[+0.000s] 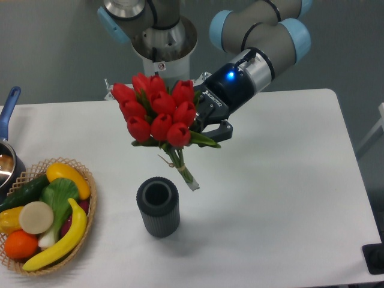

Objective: Insert the flowers into the vase
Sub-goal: 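Carry the red tulips over the dark grey vase, stems pointing down, then lower the tulip stems into the vase opening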

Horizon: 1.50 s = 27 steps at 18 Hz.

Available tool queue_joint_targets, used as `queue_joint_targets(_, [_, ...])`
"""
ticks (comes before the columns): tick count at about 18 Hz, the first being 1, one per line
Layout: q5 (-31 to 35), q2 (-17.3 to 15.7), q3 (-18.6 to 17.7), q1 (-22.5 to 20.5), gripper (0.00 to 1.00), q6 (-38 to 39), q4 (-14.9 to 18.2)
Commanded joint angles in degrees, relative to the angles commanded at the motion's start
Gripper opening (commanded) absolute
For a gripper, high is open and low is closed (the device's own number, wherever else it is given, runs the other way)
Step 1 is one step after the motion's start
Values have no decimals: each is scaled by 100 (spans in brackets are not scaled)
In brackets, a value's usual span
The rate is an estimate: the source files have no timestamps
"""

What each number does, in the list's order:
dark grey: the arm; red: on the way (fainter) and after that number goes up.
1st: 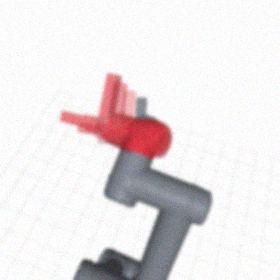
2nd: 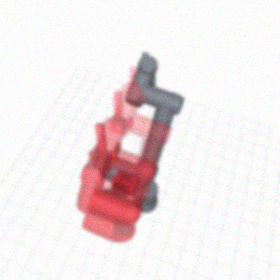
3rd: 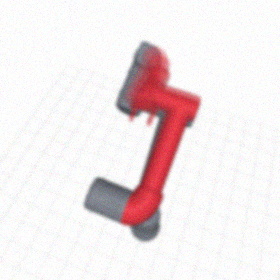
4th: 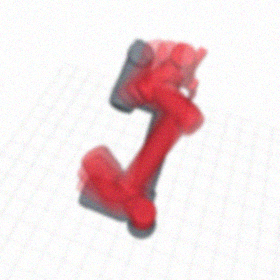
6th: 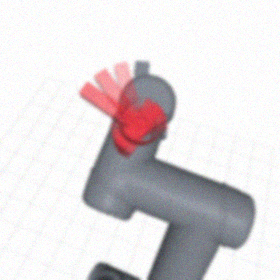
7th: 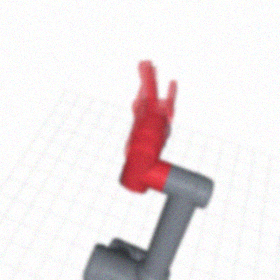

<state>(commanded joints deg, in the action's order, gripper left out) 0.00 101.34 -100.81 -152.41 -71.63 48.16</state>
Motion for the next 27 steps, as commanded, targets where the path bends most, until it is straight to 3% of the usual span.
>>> queue_joint_targets(8, [-53, 246, -35, 317, 43, 9, 9])
queue_joint_targets(15, [-97, 378, -53, 352, 43, 0, 9])
queue_joint_targets(27, [-88, 501, -386, 247, 44, 9, 9])
